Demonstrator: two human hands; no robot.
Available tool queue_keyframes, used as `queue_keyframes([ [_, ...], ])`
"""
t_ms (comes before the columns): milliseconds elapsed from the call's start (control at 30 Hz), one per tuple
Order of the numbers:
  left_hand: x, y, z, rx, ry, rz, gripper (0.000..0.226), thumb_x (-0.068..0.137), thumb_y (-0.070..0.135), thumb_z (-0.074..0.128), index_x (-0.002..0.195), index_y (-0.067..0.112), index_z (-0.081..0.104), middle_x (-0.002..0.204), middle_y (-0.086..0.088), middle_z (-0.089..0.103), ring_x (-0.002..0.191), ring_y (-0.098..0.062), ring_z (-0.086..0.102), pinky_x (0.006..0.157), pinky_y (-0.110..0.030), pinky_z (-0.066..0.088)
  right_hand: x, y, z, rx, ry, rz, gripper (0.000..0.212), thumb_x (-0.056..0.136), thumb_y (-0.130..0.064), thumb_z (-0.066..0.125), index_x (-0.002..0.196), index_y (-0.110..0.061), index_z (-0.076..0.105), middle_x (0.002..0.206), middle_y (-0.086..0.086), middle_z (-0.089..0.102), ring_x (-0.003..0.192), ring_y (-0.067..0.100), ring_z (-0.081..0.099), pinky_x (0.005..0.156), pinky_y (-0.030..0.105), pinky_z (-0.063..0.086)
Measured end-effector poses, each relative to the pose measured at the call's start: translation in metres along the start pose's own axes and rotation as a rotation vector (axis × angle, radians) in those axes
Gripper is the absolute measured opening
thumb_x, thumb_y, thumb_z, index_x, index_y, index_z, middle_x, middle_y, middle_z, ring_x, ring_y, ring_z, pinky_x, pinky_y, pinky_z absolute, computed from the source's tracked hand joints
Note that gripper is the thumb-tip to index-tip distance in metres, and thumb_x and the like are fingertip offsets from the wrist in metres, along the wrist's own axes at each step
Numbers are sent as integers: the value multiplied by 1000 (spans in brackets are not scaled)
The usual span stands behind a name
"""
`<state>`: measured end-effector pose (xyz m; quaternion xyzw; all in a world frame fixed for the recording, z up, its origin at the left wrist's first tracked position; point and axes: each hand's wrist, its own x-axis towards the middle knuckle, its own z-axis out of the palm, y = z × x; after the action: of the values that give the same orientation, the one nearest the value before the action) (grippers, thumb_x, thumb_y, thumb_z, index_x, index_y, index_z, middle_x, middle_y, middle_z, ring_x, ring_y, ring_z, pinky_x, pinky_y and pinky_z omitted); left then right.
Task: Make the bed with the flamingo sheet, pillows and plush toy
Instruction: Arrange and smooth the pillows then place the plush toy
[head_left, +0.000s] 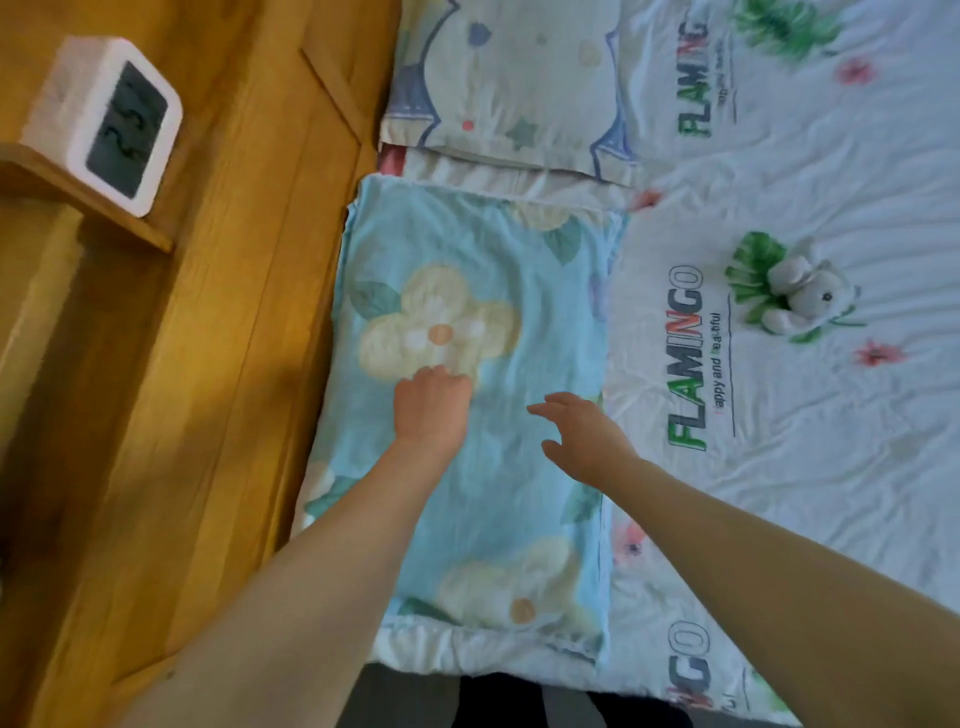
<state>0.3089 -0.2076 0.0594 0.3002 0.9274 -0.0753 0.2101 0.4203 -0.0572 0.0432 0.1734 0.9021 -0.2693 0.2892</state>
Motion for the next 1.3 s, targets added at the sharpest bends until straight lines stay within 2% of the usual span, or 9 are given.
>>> queue_keyframes([
  [167, 28, 38, -16, -166, -39, 140, 27, 91, 15, 50, 115, 20, 60, 117, -6, 55, 115, -27, 50, 89, -39, 46, -8, 25, -21, 323, 109, 138, 45, 89, -15, 58, 133, -22, 54, 138, 4, 49, 126, 18, 47, 103, 21, 30],
  [300, 43, 75, -26, -235, -55, 208, 29, 89, 19, 56, 118, 22, 60, 121, -6, 54, 118, -27, 50, 92, -39, 47, -15, 59, -40, 383, 187, 186, 45, 88, -11, 59, 132, -21, 55, 135, 4, 50, 120, 18, 51, 97, 18, 32],
  [433, 64, 124, -33, -250, -62, 267, 31, 89, 20, 57, 119, 23, 60, 122, -4, 53, 118, -25, 49, 92, -36, 45, -21, 108, -57, 398, 283, 265, 49, 86, -11, 62, 133, -22, 54, 145, 4, 38, 123, 21, 49, 100, 24, 36],
  [533, 85, 169, -38, -268, -71, 315, 30, 90, 21, 58, 120, 23, 60, 123, -4, 53, 117, -24, 49, 91, -36, 46, -24, 150, -73, 406, 338, 330, 52, 85, -10, 63, 134, -22, 52, 147, 3, 32, 120, 21, 52, 98, 22, 36],
  [767, 133, 282, -41, -332, -95, 408, 38, 88, 15, 60, 125, 21, 57, 124, -3, 52, 114, -24, 51, 91, -38, 47, -21, 249, -111, 408, 351, 427, 65, 88, -17, 62, 146, -21, 33, 152, 4, 26, 123, 22, 48, 101, 30, 38],
  [867, 160, 327, -40, -306, -111, 461, 38, 88, 15, 59, 126, 20, 54, 126, -3, 48, 115, -24, 48, 90, -40, 47, -11, 290, -120, 412, 378, 454, 69, 88, -17, 61, 148, -22, 29, 152, 4, 26, 122, 24, 49, 95, 32, 42],
  [1067, 221, 393, -42, -219, -71, 569, 47, 88, 23, 53, 134, 18, 45, 137, -5, 42, 117, -29, 48, 91, -44, 46, 25, 346, -127, 424, 393, 499, 74, 89, -18, 61, 150, -23, 20, 159, 5, 10, 134, 28, 38, 99, 39, 42],
  [1133, 240, 411, -44, -207, -57, 593, 52, 85, 30, 47, 136, 18, 44, 144, -4, 37, 123, -27, 44, 95, -42, 45, 38, 360, -129, 472, 411, 507, 77, 89, -17, 61, 151, -24, 17, 159, 7, 7, 134, 30, 38, 99, 39, 42],
  [1300, 279, 450, -39, -80, -48, 662, 55, 95, 11, 46, 145, 26, 32, 158, -1, 15, 145, -30, 11, 111, -47, 31, 58, 385, -131, 447, 439, 450, 80, 90, -9, 57, 152, -24, 9, 160, 5, -3, 133, 27, 41, 95, 34, 45],
])
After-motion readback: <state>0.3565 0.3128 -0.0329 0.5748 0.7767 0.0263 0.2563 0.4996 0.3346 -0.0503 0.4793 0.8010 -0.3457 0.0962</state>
